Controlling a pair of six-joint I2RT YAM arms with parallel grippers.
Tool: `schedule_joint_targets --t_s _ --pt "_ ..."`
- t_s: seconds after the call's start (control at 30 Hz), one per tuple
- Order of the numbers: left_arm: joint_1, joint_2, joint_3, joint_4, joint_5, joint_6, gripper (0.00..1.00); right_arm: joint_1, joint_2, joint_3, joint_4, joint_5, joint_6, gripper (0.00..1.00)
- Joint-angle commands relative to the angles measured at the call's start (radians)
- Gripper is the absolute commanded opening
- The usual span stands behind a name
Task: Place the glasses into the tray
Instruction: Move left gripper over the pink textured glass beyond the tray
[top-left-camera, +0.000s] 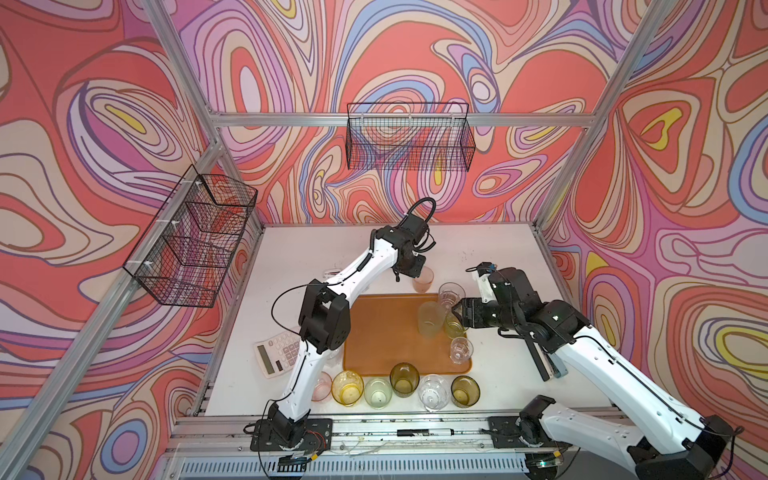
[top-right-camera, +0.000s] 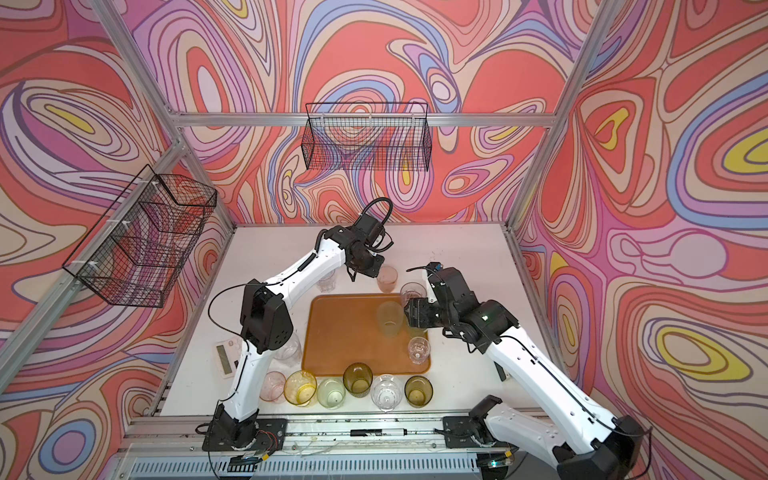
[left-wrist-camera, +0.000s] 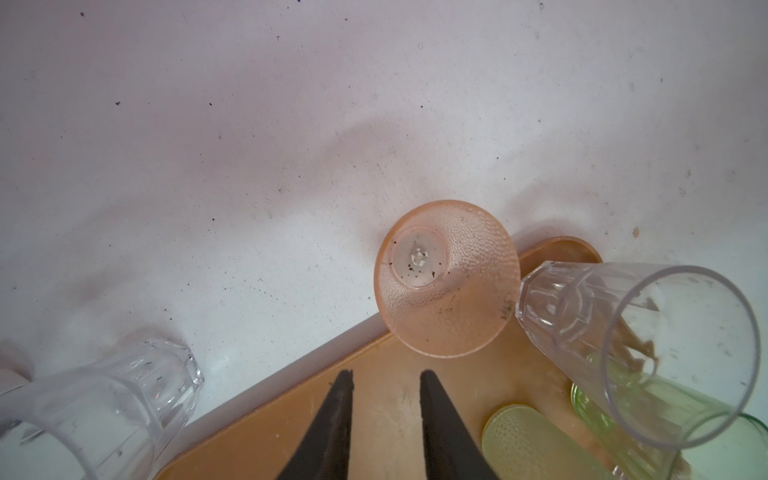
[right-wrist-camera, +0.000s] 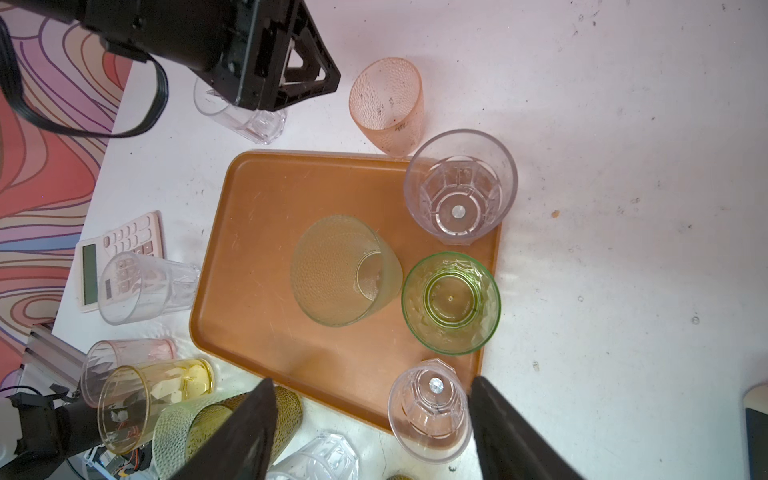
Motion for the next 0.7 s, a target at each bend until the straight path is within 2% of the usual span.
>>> schedule_joint_targets --t_s 0.0,0.67 --pt "0.007 0.036 0.043 0.002 0.015 0.019 0.32 -0.002 0.005 0.010 -0.005 0.000 -0.012 0.76" --pt "0.019 0.131 0.096 0.024 0.014 0.008 0.29 -0.002 0.001 0.004 -0.008 0.000 -0.011 0.76"
